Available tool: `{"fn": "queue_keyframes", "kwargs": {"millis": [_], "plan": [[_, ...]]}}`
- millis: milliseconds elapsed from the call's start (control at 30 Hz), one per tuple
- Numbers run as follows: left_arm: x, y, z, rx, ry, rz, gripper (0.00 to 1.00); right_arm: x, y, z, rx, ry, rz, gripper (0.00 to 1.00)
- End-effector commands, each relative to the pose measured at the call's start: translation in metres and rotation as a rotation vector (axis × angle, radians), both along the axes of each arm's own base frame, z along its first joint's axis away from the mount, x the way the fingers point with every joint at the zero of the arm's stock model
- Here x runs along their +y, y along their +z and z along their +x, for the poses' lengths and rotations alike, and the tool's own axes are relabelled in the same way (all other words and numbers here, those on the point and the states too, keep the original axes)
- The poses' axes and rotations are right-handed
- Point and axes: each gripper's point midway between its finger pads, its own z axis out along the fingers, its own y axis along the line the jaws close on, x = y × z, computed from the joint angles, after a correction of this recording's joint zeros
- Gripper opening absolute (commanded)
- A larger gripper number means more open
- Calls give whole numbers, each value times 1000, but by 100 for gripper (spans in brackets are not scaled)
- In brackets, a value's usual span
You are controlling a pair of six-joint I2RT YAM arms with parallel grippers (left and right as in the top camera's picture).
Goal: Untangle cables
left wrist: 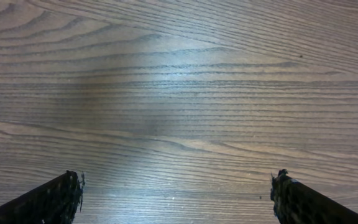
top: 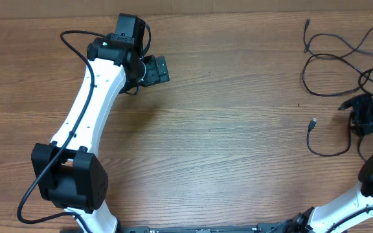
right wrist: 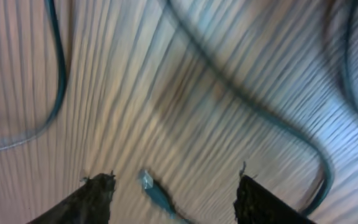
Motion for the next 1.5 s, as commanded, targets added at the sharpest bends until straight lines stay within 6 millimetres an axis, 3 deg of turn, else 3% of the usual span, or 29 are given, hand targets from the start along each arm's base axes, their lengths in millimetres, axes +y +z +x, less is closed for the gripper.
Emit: {"fn": "queue_keyframes", "kwargs": {"millis": [0, 133, 300, 367, 400, 433, 467, 567, 600, 767, 900, 1000, 1033, 1133, 1300, 1467], "plan": [[-1, 16, 3, -47, -3, -6, 100, 33, 19, 6, -72, 164, 63, 68], [-1, 16, 4, -51, -3, -7, 99, 53, 14, -4, 23, 259, 32, 79], [-1, 16, 4, -51, -4, -7, 99, 64, 9, -3, 121, 299, -90, 79], [-1, 16, 4, -51, -4, -7, 100, 62, 8, -5, 167, 276, -151, 76], [-1, 16, 4, -51, -4, -7, 100, 60, 8, -6, 185, 262, -179, 84], [-1, 16, 4, -51, -4, -7, 100, 58, 7, -7, 197, 256, -200, 84], [-1, 16, 4, -51, -4, -7, 99, 58, 7, -7, 203, 256, -211, 79], [-1, 16, 3, -49, -4, -6, 99, 58, 7, -7, 204, 259, -209, 50], [-1, 16, 3, -49, -4, -6, 99, 58, 6, -8, 207, 260, -209, 48], [-1, 16, 4, -51, -4, -7, 100, 60, -8, -10, 220, 266, -195, 46], [-1, 16, 4, -53, -4, -7, 100, 82, -25, -4, 138, 388, -93, 48], [-1, 16, 4, -53, -4, -8, 100, 84, -34, -11, 150, 396, -84, 50], [-1, 16, 4, -53, -4, -8, 100, 85, -37, -14, 157, 396, -84, 48], [-1, 16, 4, -52, -4, -7, 100, 87, -45, -22, 173, 398, -74, 29], [-1, 16, 4, -53, -4, -8, 100, 87, -51, -28, 188, 399, -82, 16], [-1, 16, 4, -51, -4, -7, 100, 84, -53, -21, 164, 390, -101, 11]]}}
